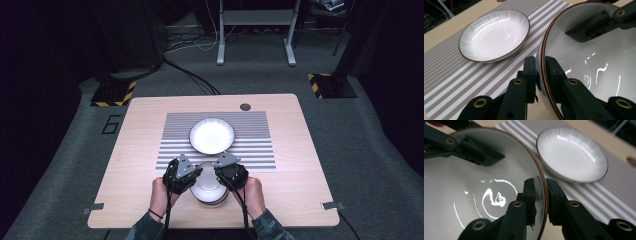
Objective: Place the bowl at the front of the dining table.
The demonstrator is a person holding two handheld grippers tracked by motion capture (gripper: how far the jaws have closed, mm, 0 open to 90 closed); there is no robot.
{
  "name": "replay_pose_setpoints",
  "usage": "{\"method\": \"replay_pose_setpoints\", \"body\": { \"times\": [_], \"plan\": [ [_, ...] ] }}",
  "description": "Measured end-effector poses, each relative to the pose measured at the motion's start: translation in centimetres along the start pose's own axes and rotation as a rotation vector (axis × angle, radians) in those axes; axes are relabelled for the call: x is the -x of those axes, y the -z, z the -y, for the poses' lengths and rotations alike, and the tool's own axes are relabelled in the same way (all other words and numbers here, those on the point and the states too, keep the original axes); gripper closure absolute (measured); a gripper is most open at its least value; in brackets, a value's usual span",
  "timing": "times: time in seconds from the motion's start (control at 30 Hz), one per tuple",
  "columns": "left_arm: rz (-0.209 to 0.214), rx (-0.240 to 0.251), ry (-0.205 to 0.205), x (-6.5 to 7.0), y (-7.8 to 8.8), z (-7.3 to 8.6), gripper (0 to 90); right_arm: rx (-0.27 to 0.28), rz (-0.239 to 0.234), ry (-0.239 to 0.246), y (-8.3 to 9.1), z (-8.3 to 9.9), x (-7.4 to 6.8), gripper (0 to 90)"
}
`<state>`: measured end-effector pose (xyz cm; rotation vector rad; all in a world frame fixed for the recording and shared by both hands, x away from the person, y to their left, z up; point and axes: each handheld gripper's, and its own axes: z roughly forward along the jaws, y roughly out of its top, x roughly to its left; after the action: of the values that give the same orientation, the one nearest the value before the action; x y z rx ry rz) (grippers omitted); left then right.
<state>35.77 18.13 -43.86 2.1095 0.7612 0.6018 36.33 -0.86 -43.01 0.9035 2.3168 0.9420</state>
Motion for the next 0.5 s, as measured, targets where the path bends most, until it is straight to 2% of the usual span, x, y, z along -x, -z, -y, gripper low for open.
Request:
{"method": "replay_pose_setpoints", "body": {
  "times": [0.03, 0.13, 0.23, 0.37, 0.43, 0.5],
  "plan": [
    [0.004, 0.023, 0.008, 0.01, 0.14, -0.04, 80.5, 0.034, -0.003, 0.018, 0.2, 0.04, 0.01, 79.7],
    [-0.011, 0.037, -0.008, 0.18, 0.31, -0.21, 80.4, 0.072, -0.026, 0.005, 0.47, -0.14, 0.25, 80.2],
    [-0.024, 0.034, -0.029, 0.33, 0.36, -0.22, 80.8, 0.066, -0.02, 0.008, 0.31, -0.19, 0.14, 79.5],
    [-0.027, 0.066, -0.038, 0.43, 0.56, -0.27, 80.9, 0.045, -0.015, 0.024, -0.01, -0.33, -0.06, 68.3],
    [-0.03, 0.067, -0.042, 0.45, 0.54, -0.28, 81.0, 0.067, -0.025, 0.027, 0.08, -0.35, -0.19, 68.9],
    [-0.029, 0.068, -0.042, 0.46, 0.58, -0.26, 80.9, 0.061, -0.012, 0.037, -0.11, -0.43, -0.29, 73.0]
  ]
}}
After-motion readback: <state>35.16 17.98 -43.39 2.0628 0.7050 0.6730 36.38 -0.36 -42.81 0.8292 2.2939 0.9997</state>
